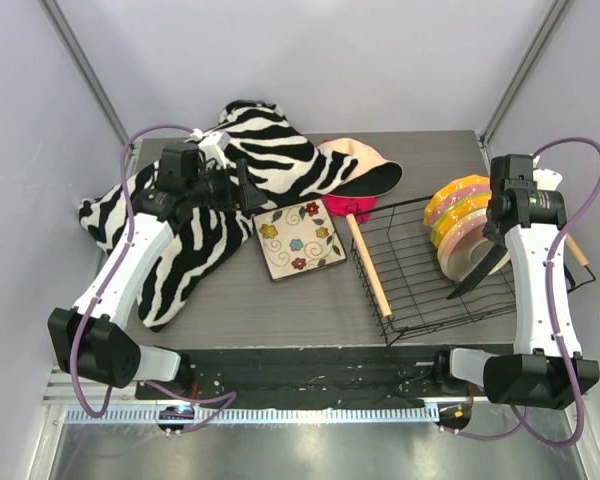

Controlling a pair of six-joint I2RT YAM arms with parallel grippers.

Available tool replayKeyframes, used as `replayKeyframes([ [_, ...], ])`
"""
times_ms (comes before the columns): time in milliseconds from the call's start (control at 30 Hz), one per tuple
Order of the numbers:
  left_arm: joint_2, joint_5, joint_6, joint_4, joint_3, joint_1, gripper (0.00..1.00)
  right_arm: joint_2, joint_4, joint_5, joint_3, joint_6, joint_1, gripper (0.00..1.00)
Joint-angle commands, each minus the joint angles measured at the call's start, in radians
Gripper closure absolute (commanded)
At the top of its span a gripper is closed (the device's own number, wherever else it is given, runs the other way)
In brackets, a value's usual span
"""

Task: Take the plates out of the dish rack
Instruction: Unload the plate from the dish rack.

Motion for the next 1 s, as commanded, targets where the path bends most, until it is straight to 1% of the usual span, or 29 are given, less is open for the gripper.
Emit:
replayKeyframes([
  [0,-0.004,0.027,-0.01,0.027,0.014,0.004,0.2,-0.047,0.104,-0.034,0.078,-0.014,0.008,0.99],
  [300,0.002,0.042,-0.012,0.027,0.017,0.002,0.2,-0.057,0.067,-0.132,0.182,-0.082,0.008,0.99],
  [800,0.008,0.06,-0.015,0.035,0.012,0.002,0.2,-0.053,-0.017,-0.238,0.348,-0.072,0.008,0.99],
  [967,0.01,0.063,-0.015,0.035,0.011,0.002,0.2,-0.045,-0.023,-0.282,0.375,-0.066,0.008,0.99],
])
